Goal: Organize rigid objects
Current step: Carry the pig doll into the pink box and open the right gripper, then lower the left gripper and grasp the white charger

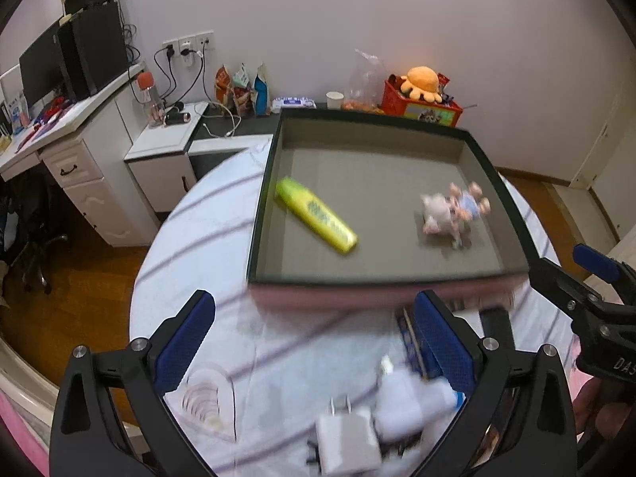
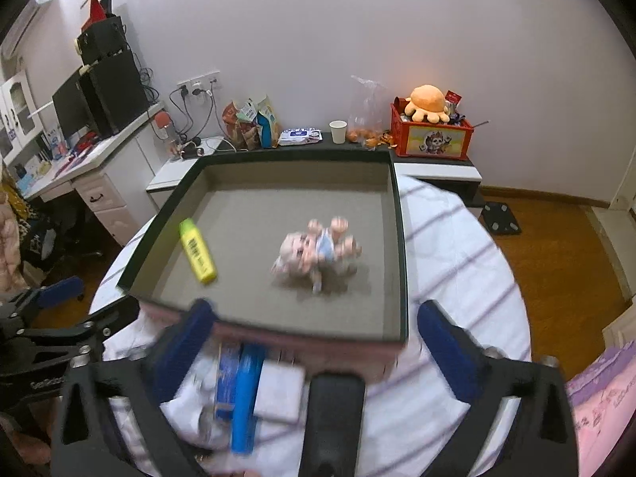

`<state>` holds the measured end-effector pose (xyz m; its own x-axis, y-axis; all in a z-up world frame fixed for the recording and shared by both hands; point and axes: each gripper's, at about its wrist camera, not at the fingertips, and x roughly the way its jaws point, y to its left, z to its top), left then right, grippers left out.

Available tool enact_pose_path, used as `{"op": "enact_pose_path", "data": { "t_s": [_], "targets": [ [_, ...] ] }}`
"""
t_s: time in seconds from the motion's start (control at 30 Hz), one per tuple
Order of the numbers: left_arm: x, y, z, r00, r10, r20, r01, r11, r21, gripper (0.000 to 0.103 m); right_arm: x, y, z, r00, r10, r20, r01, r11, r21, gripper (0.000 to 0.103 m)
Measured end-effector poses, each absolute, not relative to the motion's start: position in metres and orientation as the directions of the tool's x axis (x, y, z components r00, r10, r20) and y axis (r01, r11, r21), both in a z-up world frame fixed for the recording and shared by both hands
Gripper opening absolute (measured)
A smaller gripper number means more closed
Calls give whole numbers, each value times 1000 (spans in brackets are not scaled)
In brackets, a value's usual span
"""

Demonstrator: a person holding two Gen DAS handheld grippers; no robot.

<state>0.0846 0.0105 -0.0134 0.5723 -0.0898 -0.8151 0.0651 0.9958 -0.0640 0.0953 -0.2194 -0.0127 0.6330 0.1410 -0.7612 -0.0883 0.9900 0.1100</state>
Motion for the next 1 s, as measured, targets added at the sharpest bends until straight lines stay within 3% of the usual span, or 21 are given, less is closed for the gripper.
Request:
{"op": "enact_pose_path", "data": {
  "t_s": [0.4,0.8,1.0],
  "targets": [
    [19,14,-46,497,-93,-863,56,996,-75,103,40,-229,-31,598,172,-783,-80,985,154,103],
    [19,0,-80,432,-16,-902,53,999,8,102,30,-233,-31,604,174,-778,-78,984,160,103],
    [25,2,-91,402,-38,-915,58,998,-16,92,34,-236,-34,596,168,-785,-66,985,161,103]
  ]
}}
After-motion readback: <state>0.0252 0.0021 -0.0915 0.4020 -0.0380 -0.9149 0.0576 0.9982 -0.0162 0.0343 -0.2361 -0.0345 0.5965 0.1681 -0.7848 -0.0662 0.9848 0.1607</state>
